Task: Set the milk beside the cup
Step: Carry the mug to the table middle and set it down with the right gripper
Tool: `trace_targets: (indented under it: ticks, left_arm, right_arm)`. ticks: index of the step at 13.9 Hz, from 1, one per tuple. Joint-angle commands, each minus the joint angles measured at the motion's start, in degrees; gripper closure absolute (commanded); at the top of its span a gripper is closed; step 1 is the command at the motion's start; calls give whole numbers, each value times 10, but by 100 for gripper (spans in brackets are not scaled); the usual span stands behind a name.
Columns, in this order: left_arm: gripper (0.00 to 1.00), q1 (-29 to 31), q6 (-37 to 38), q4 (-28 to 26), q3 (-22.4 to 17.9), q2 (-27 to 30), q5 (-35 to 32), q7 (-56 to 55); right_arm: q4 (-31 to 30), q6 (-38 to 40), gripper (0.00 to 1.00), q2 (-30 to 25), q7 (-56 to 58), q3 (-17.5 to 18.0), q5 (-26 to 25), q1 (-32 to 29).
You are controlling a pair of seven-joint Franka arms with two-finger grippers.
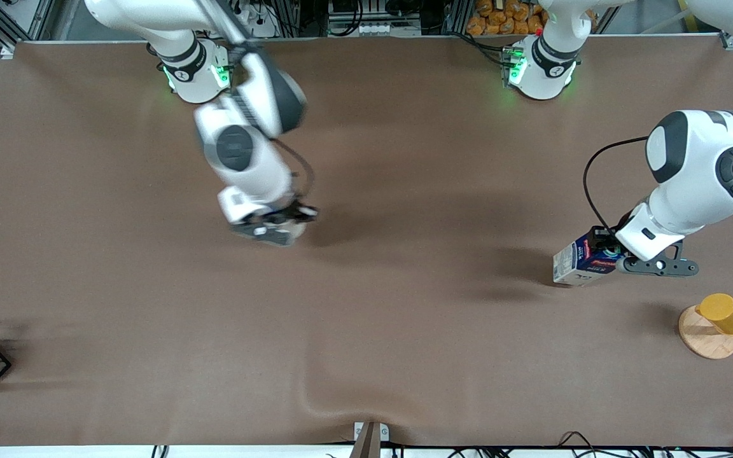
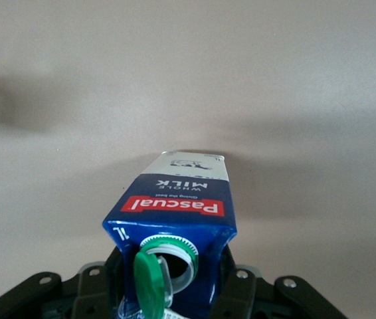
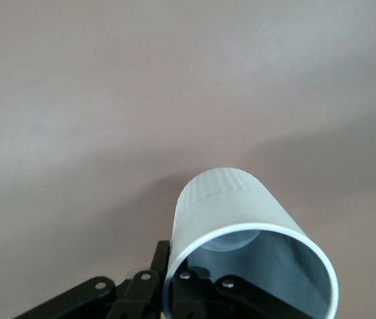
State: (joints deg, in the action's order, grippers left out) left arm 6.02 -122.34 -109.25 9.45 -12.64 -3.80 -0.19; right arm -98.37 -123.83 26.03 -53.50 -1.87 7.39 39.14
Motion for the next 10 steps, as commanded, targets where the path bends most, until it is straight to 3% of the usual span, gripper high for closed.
trace_targets:
  ticks: [1, 3, 7, 10]
  left_arm:
    - [46, 3, 32, 17, 6, 12, 15, 8]
    - [46, 3, 37, 19, 6, 12, 35, 8]
    - [46, 1, 38, 28, 6, 12, 39, 5]
    - [46, -5, 46, 35, 18, 11, 41, -12]
  right_arm:
    - [125, 2, 100, 104, -78, -9, -8, 28]
    - [168, -4, 100, 142, -90, -9, -9, 47]
    - [172, -30, 98, 168, -91, -9, -9, 82]
    - [172, -26, 60, 162, -105, -9, -5, 82]
